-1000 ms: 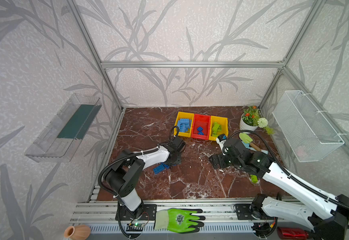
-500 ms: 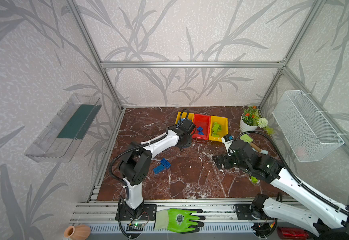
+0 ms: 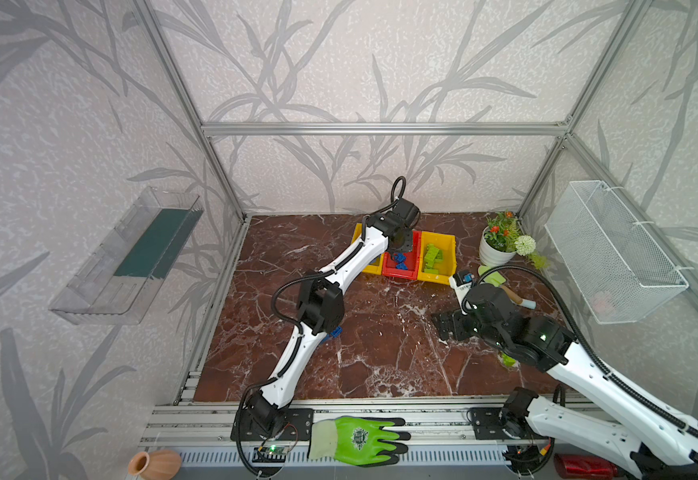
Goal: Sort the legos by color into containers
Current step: 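Carry the dark-blue brick into the red bin and release, then lower the left gripper onto the dark-blue 2x4 brick and grasp it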
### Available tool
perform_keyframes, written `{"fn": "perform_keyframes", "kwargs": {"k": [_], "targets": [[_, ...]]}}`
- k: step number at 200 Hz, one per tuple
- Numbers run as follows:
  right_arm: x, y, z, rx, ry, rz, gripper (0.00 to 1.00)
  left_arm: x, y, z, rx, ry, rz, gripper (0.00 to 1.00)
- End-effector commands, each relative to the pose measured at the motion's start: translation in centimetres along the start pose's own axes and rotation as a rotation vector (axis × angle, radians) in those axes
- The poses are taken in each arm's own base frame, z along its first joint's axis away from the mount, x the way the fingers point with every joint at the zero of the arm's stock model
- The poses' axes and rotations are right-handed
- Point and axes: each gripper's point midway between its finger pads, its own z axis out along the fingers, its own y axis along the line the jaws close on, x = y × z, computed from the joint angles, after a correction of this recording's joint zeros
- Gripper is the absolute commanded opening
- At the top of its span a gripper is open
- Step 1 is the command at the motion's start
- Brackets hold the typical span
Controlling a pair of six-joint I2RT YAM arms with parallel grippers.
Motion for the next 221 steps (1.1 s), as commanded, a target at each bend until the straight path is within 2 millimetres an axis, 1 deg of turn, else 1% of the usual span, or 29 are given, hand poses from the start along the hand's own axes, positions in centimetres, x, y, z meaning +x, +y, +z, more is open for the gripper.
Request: {"fn": "perform_keyframes", "kwargs": {"k": [1,15,21,36,46,59,75,88,100,105,111,122,135,139,152,160,171,174,178,181,184,187,203,206,210,221], "targets": [[-0.1,-0.7,-0.1,0.032,0.001,0.008,0.99,1.8,0.4,1.4,-0.023,0.073,0.045,0.18],[-0.1,-0.7,-0.2,0.033,0.003,0.012,0.99,1.3,0.1,2.1,-0.003,0.049,0.035,0.19],[-0.2,-0.7,-0.2,0.035,0.003,0.014,0.99,1.1,0.0,2.3,0.007,0.043,0.027,0.21],[-0.3,-0.8,-0.2,0.039,0.005,0.017,0.99,0.6,-0.2,2.6,0.03,0.034,0.01,0.37],[-0.4,-0.8,-0.2,0.042,0.004,0.016,0.99,0.3,-0.4,2.5,0.052,0.028,0.004,0.45],[-0.7,-0.9,-0.3,0.043,0.002,0.016,0.99,-0.2,-0.8,1.8,0.076,0.015,0.006,0.52],[-0.9,-0.8,-0.1,0.043,0.001,0.014,0.99,-0.9,-1.4,0.5,0.107,0.001,0.006,0.64],[-1.1,-0.7,0.0,0.04,0.001,0.014,0.99,-1.4,-1.7,-0.9,0.13,-0.008,0.012,0.68],[-1.2,-0.5,0.2,0.029,0.003,0.017,0.99,-1.4,-1.9,-1.8,0.141,-0.013,0.017,0.68],[-1.2,-0.4,0.2,0.024,0.003,0.02,0.99,-1.8,-2.0,-2.6,0.15,-0.026,0.019,0.68],[-1.1,-0.2,0.3,0.014,0.007,0.023,0.99,-1.6,-2.0,-3.1,0.151,-0.027,0.024,0.68],[-0.9,0.1,0.6,-0.003,0.01,0.032,0.99,-1.5,-1.5,-3.9,0.141,-0.04,0.022,0.68],[-0.6,0.5,1.0,-0.024,0.018,0.046,0.99,-0.7,-0.5,-4.8,0.117,-0.045,0.015,0.68],[-0.5,0.6,1.1,-0.032,0.021,0.049,0.99,-0.8,-0.2,-5.6,0.114,-0.06,0.012,0.68],[-0.1,1.0,1.5,-0.053,0.031,0.059,0.99,0.6,1.2,-6.6,0.085,-0.066,0.001,0.68],[0.0,1.3,1.8,-0.065,0.039,0.063,0.99,1.5,2.4,-7.4,0.055,-0.074,-0.01,0.68],[0.0,1.8,2.0,-0.085,0.045,0.063,0.99,3.3,4.2,-8.2,0.007,-0.07,-0.027,0.68],[0.0,2.0,2.1,-0.089,0.045,0.061,0.99,3.5,4.7,-8.7,-0.004,-0.078,-0.033,0.68],[0.0,2.2,2.2,-0.094,0.046,0.058,0.99,4.6,5.5,-8.8,-0.027,-0.065,-0.038,0.68],[-0.1,2.3,2.3,-0.098,0.045,0.058,0.99,5.0,6.0,-9.1,-0.04,-0.069,-0.046,0.68],[-0.1,2.5,2.4,-0.102,0.046,0.054,0.99,5.9,6.7,-9.1,-0.057,-0.058,-0.047,0.68],[-0.1,2.7,2.4,-0.106,0.046,0.052,0.99,6.3,7.2,-9.4,-0.069,-0.06,-0.053,0.68],[-0.1,3.7,2.9,-0.12,0.057,0.03,0.99,10.6,10.6,-10.0,-0.163,-0.024,-0.078,0.68],[-0.1,3.9,2.9,-0.123,0.06,0.025,0.99,11.1,11.2,-10.3,-0.179,-0.024,-0.083,0.68],[-0.1,4.1,3.0,-0.126,0.06,0.019,0.99,12.3,12.1,-10.3,-0.207,-0.011,-0.086,0.68],[0.0,4.9,3.3,-0.135,0.07,0.003,0.99,14.7,14.2,-10.8,-0.264,0.01,-0.106,0.68]]}}
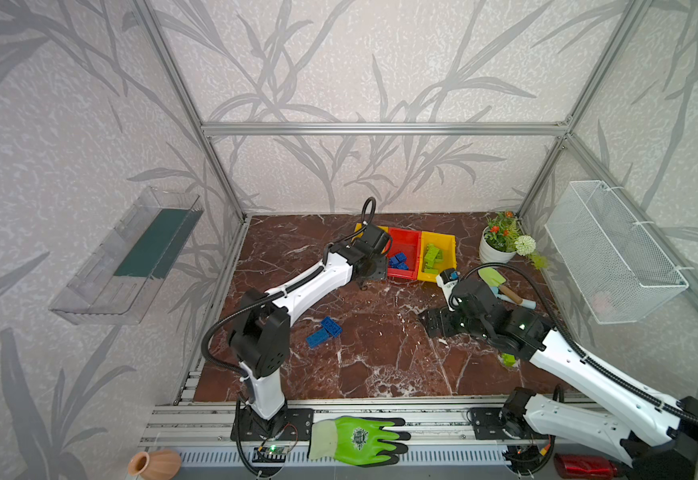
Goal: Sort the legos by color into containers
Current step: 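Lower the left gripper onto the dark-blue 2x4 brick and grasp it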
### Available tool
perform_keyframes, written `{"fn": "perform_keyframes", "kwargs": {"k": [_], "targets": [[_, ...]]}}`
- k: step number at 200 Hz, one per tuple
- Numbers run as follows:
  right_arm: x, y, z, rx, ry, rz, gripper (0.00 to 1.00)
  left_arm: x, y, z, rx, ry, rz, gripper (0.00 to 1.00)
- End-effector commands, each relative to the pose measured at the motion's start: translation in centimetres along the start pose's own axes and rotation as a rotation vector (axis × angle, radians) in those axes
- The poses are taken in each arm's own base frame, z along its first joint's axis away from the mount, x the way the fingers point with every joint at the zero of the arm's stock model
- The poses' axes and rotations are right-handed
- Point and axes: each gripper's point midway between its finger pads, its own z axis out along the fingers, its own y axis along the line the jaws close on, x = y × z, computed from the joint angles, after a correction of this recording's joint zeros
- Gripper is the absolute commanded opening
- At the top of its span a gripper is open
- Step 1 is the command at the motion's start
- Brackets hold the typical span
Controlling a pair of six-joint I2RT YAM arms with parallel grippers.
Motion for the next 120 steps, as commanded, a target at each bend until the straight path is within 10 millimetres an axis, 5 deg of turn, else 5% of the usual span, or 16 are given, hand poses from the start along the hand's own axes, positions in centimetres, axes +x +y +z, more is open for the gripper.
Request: {"fn": "perform_keyframes", "kwargs": {"k": [1,44,120], "targets": [[-0.6,2.0,0.3,-0.048,-0.009,-0.019,0.99,3.3,5.0,-0.3,-0.162,-0.011,-0.064,0.68],[0.2,4.3,1.5,-0.067,0.022,-0.065,0.99,9.7,9.8,-0.3,-0.212,0.04,-0.192,0.69],[1.4,4.7,1.5,-0.043,0.041,-0.086,0.99,11.5,10.9,1.3,-0.172,0.077,-0.284,0.7]]}}
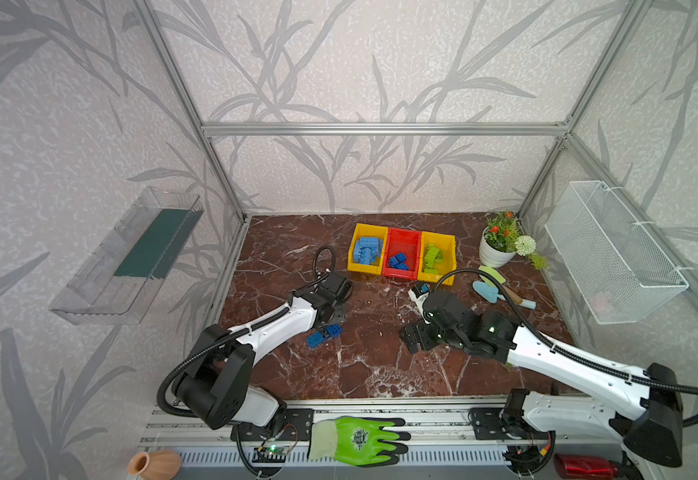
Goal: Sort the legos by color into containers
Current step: 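Lower the left gripper onto the dark-blue 2x4 brick and grasp it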
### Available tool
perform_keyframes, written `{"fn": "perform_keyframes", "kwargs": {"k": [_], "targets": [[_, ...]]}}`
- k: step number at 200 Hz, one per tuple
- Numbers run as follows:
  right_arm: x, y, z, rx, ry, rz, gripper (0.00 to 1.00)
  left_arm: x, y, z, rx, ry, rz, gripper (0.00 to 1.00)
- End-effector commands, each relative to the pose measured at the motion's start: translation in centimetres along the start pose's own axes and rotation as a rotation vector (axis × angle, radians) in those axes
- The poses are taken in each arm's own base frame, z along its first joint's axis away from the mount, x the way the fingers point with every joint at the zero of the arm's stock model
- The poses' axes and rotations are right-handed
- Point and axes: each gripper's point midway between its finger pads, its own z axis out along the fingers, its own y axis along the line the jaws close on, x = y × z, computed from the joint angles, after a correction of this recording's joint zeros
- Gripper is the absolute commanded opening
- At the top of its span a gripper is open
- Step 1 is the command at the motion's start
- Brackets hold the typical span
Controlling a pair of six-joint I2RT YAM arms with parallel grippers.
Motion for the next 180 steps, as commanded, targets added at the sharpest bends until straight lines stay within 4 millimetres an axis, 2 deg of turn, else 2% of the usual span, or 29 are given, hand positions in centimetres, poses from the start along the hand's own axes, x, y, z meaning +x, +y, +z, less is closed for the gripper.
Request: {"fn": "perform_keyframes", "kwargs": {"k": [1,46,104,180], "targets": [[-1.1,0.1,-1.0,0.012,-0.042,0.015,0.99,-0.2,-0.2,0.5,0.019,-0.005,-0.05,0.7],[-0.8,-0.2,-1.2,0.023,-0.046,0.021,0.99,1.0,0.2,1.7,0.002,0.045,-0.066,0.7],[-0.5,-0.2,-0.4,0.029,-0.032,0.009,0.99,2.5,0.3,2.3,0.003,0.092,-0.084,0.7],[-0.2,-0.5,-0.4,0.038,-0.038,-0.006,0.99,3.7,-2.1,3.3,0.041,0.149,-0.064,0.69]]}}
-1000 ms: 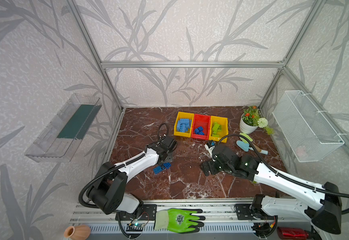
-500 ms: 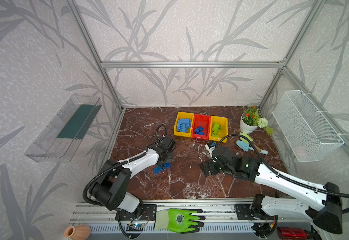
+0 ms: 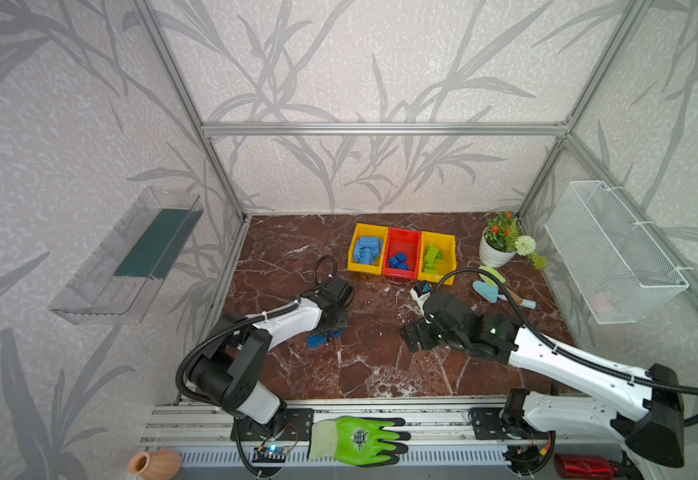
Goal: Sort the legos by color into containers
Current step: 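Lower the left gripper onto the dark-blue 2x4 brick and grasp it, then carry the dark-blue 2x4 brick into the red bin and release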
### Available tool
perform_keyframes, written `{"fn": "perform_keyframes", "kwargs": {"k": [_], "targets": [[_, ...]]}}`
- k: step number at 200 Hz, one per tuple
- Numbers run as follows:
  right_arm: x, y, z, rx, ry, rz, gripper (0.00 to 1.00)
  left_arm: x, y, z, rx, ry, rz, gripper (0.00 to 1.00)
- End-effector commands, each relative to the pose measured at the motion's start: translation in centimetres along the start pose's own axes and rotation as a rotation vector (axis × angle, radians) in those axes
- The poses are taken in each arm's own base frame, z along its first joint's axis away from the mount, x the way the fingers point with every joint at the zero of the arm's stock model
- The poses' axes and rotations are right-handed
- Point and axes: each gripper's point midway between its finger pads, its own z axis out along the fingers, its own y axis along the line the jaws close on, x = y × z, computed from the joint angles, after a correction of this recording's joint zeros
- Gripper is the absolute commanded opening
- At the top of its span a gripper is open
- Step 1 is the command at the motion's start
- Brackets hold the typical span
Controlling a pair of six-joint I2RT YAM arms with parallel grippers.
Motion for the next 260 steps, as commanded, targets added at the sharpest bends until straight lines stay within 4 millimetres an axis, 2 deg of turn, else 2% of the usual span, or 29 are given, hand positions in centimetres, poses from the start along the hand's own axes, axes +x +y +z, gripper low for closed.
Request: {"fn": "perform_keyframes", "kwargs": {"k": [1,32,68,83,120,136,164,223,260], "targets": [[0.1,-0.1,-0.1,0.01,-0.014,-0.013,0.99,0.3,-1.1,0.3,0.013,0.017,-0.008,0.68],[0.1,-0.4,-0.4,0.012,-0.023,-0.012,0.99,0.8,-2.1,0.1,0.01,0.021,0.026,0.63],[0.1,-0.4,-0.5,0.011,-0.032,-0.016,0.99,2.0,-2.2,0.5,-0.012,0.046,0.05,0.48],[0.0,-0.4,-0.5,0.009,-0.037,-0.017,0.99,2.6,-2.2,0.7,-0.02,0.056,0.059,0.45],[0.1,-0.7,-0.9,0.012,-0.049,-0.017,0.99,3.1,-2.4,0.7,-0.04,0.063,0.076,0.17],[0.0,-0.8,-1.2,0.014,-0.059,-0.015,0.99,2.4,-2.9,0.5,-0.045,0.054,0.092,0.13],[-0.3,-1.6,-2.3,0.042,-0.083,-0.024,0.99,-0.2,-5.3,-0.7,-0.038,0.019,0.14,0.11],[-0.5,-4.8,-5.0,0.111,-0.141,0.016,0.99,-9.5,-15.5,-4.5,0.046,-0.105,0.263,0.1],[-0.6,-6.4,-5.3,0.107,-0.144,0.076,0.99,-14.0,-21.2,-4.8,0.099,-0.175,0.328,0.11]]}}
